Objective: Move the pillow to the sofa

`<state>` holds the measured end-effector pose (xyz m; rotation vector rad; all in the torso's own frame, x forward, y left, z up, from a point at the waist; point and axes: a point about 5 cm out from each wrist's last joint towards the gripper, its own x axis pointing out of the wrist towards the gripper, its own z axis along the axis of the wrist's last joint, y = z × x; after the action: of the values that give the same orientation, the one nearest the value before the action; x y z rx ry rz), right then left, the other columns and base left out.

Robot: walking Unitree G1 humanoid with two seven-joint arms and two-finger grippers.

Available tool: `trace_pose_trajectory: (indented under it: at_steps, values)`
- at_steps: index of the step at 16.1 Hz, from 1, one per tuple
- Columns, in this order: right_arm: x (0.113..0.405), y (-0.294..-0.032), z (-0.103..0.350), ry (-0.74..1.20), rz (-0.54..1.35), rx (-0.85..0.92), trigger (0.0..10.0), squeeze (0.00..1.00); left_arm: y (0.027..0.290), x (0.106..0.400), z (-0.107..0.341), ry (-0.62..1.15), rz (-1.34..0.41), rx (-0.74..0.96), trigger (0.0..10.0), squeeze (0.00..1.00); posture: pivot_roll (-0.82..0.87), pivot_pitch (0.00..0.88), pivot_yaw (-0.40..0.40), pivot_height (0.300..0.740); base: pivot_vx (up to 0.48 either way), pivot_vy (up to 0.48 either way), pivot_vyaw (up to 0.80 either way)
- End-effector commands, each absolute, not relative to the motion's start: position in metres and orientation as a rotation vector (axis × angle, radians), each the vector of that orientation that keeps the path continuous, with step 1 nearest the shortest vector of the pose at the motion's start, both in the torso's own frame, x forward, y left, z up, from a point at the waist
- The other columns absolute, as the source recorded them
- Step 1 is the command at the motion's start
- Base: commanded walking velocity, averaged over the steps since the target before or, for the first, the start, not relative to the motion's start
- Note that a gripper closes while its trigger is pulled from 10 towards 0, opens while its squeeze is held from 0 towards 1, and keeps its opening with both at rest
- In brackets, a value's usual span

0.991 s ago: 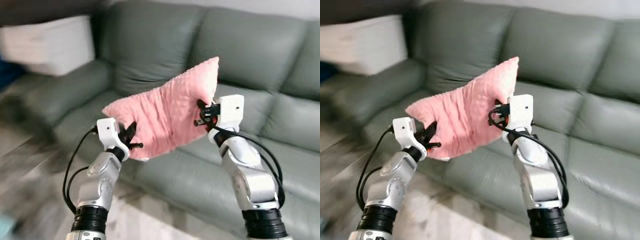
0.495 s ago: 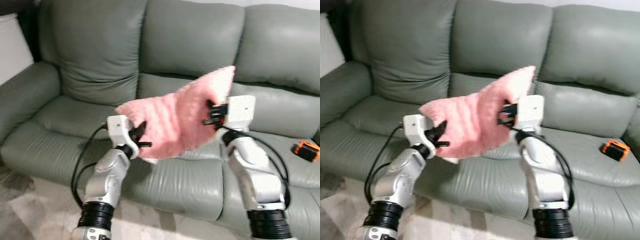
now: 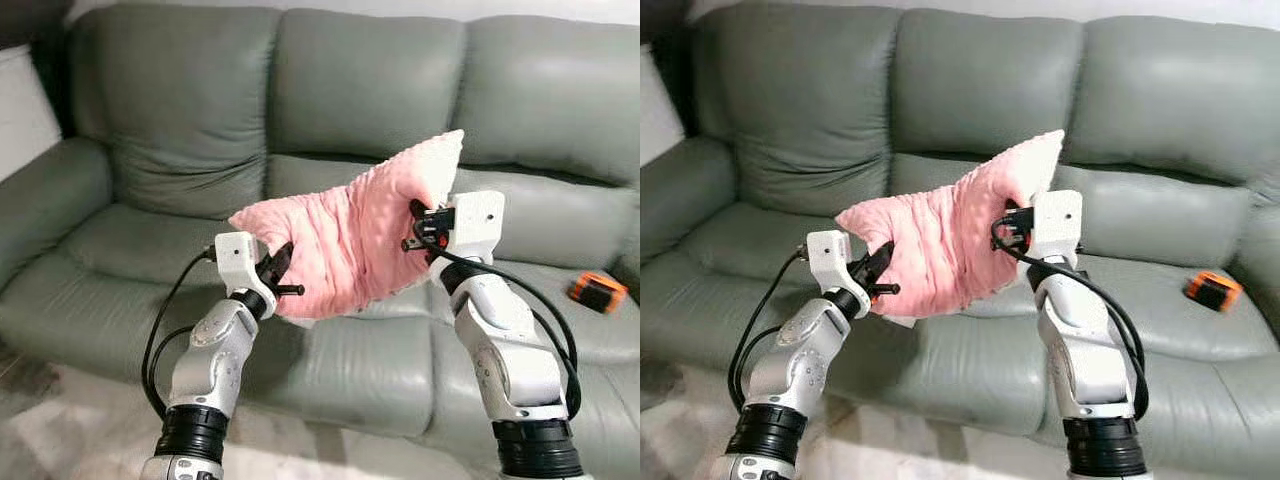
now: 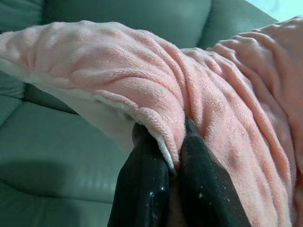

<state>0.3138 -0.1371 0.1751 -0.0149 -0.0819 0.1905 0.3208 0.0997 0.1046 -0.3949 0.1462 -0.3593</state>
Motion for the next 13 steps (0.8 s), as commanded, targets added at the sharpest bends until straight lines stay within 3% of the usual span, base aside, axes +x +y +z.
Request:
trace_pose_trajectory:
  at_steps: [1, 4, 13]
  values:
    - [0.3139, -0.1339, 0.1811, -0.103, 0.203, -0.012, 10.0, 0.00, 0.0930, 0.3221, 0.1115, 0.128, -0.387, -0.390, 10.0, 0.00, -0.23, 0.010, 0.004, 0.740, 0.000, 0.000, -0.61]
    - [0.3139, -0.1339, 0.1811, -0.104, 0.205, -0.011, 10.0, 0.00, 0.0906, 0.3219, 0.1100, 0.144, -0.390, -0.399, 10.0, 0.00, -0.23, 0.011, 0.003, 0.740, 0.000, 0.000, -0.15]
    - [0.3137, -0.1340, 0.1798, -0.099, 0.203, -0.013, 10.0, 0.00, 0.0856, 0.3190, 0.1085, 0.167, -0.439, -0.393, 10.0, 0.00, -0.23, 0.007, 0.004, 0.740, 0.000, 0.480, 0.00]
